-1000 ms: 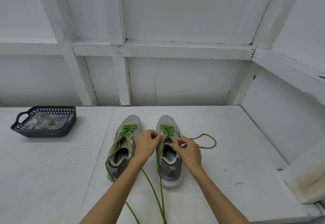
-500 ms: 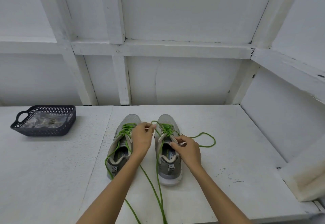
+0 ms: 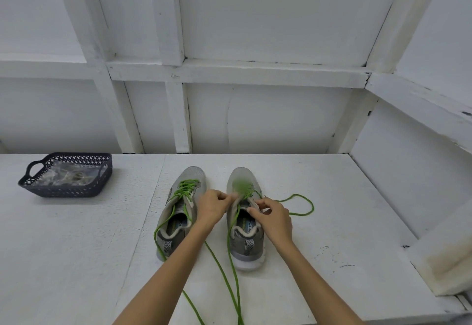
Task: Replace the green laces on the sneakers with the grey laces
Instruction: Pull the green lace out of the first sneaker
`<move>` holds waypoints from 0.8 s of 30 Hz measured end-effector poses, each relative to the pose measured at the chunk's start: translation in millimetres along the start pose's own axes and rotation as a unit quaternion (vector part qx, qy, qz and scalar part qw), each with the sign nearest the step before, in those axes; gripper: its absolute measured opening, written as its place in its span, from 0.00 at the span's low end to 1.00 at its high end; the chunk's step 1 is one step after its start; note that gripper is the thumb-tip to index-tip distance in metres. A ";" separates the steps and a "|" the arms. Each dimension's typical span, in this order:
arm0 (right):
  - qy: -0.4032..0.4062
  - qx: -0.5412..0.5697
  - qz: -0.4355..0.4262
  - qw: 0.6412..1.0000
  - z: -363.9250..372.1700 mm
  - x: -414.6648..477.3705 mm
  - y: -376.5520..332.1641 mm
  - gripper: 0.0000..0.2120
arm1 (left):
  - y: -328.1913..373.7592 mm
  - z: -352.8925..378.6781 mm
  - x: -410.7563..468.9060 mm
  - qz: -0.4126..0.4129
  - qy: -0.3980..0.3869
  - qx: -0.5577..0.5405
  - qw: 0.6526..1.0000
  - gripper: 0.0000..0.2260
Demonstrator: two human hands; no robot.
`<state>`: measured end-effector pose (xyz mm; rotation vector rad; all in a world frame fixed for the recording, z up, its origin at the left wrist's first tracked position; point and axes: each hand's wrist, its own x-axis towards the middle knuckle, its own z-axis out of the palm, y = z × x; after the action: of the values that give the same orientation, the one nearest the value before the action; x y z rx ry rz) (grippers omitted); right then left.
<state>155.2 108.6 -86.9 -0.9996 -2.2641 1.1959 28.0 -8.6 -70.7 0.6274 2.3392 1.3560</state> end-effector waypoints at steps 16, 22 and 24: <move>0.000 0.014 0.005 1.000 0.5 -0.2 2.3 0.12 | 8.2 -8.4 8.6 0.020 0.076 0.107 0.991 0.22; 0.001 0.013 0.003 1.000 1.1 0.9 3.3 0.13 | 2.4 -1.7 4.5 0.003 0.001 0.098 0.995 0.24; 0.001 0.015 0.001 1.000 1.1 1.2 3.6 0.13 | 6.3 -1.0 5.0 0.030 0.026 0.069 0.997 0.20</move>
<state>155.2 110.3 -90.5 -0.9906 -2.2367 1.2250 24.5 -3.8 -65.2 0.7168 2.4904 1.2581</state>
